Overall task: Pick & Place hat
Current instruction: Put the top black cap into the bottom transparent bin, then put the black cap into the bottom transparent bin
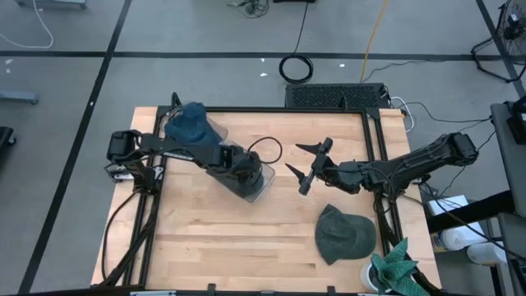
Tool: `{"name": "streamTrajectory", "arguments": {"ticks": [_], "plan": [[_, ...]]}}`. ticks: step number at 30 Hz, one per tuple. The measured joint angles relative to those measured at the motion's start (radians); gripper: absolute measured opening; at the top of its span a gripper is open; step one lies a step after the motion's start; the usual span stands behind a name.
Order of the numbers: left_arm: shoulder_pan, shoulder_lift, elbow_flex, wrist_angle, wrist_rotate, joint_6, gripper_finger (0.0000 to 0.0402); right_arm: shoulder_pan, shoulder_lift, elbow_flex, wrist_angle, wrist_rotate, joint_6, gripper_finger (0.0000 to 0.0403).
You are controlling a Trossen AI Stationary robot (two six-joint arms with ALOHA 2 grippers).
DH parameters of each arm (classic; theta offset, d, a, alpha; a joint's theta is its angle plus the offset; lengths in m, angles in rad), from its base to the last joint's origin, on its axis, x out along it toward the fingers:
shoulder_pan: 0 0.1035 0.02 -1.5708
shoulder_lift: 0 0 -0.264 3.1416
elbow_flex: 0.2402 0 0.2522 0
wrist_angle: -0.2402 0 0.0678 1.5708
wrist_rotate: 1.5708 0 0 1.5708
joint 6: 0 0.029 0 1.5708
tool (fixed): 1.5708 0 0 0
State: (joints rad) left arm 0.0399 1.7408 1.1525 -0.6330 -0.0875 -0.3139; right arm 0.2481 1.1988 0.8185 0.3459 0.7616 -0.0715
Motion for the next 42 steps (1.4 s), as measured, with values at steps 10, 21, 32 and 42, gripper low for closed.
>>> {"name": "streamTrajectory", "arguments": {"ticks": [10, 21, 32, 42], "plan": [[-0.004, -0.110, -0.011, -0.027, 0.016, 0.007, 0.0006, 0.000, 0.000, 0.000, -0.001, 0.000, 0.000, 0.0314], [-0.013, -0.292, -0.008, 0.044, 0.013, 0.159, 0.0011, 0.010, 0.000, 0.000, -0.001, -0.002, -0.023, 0.0314], [-0.160, -0.538, -0.028, 0.238, 0.020, 0.483, 0.0010, 0.204, 0.000, 0.000, -0.026, -0.007, -0.174, 0.0314], [-0.193, -0.790, -0.337, 0.550, 0.045, 0.579, 0.0025, 0.357, 0.005, 0.201, -0.686, 0.166, 0.310, 0.0314]]}}
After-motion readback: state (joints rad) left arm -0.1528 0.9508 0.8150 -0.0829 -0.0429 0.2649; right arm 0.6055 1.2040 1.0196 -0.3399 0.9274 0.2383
